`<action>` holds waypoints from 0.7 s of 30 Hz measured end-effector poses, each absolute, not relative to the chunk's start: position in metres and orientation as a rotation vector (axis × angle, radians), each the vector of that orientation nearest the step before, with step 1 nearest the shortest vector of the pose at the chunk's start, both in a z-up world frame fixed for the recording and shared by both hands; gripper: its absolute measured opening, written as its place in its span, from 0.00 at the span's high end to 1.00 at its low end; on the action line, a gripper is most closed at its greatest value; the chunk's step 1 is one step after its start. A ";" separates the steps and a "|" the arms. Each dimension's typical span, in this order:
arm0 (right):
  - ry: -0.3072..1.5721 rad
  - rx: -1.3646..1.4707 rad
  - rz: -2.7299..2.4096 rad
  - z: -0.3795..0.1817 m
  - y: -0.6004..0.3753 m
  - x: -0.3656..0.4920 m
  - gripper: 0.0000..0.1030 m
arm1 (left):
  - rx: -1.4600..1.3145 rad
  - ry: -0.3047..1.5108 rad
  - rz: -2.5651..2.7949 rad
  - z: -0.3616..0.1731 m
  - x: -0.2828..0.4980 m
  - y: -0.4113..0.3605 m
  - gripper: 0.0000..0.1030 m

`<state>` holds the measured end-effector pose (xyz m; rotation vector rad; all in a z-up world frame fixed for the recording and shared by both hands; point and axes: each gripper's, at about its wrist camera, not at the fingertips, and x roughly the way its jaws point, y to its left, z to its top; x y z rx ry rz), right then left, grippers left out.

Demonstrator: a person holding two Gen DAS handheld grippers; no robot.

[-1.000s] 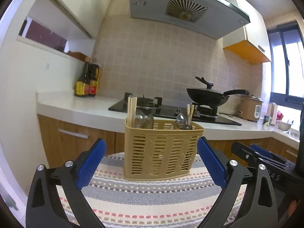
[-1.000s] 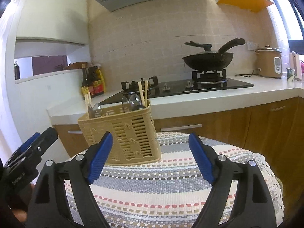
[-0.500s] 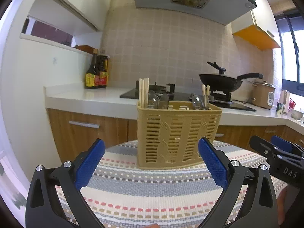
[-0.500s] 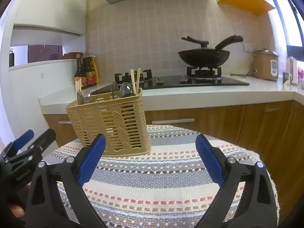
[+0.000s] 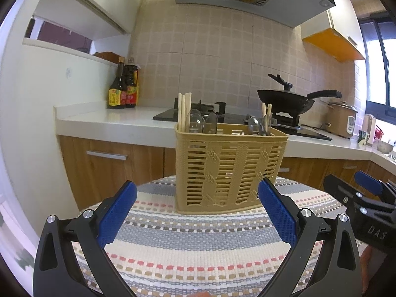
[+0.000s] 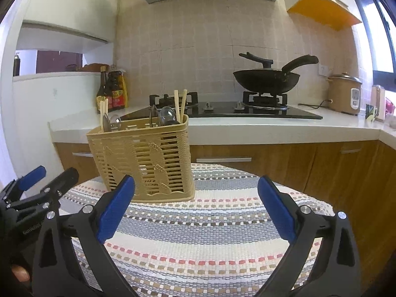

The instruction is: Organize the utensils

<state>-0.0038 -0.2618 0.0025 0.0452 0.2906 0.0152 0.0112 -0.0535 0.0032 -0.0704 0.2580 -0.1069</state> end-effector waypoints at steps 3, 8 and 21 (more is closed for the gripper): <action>0.290 0.050 0.011 0.003 -0.264 -0.003 0.08 | -0.061 0.270 -0.098 0.002 0.014 -0.054 0.08; 0.293 0.058 0.009 0.003 -0.265 -0.003 0.08 | -0.045 0.271 -0.088 0.002 0.014 -0.057 0.08; 0.296 0.064 0.005 0.003 -0.266 -0.003 0.08 | -0.037 0.265 -0.083 0.003 0.013 -0.059 0.08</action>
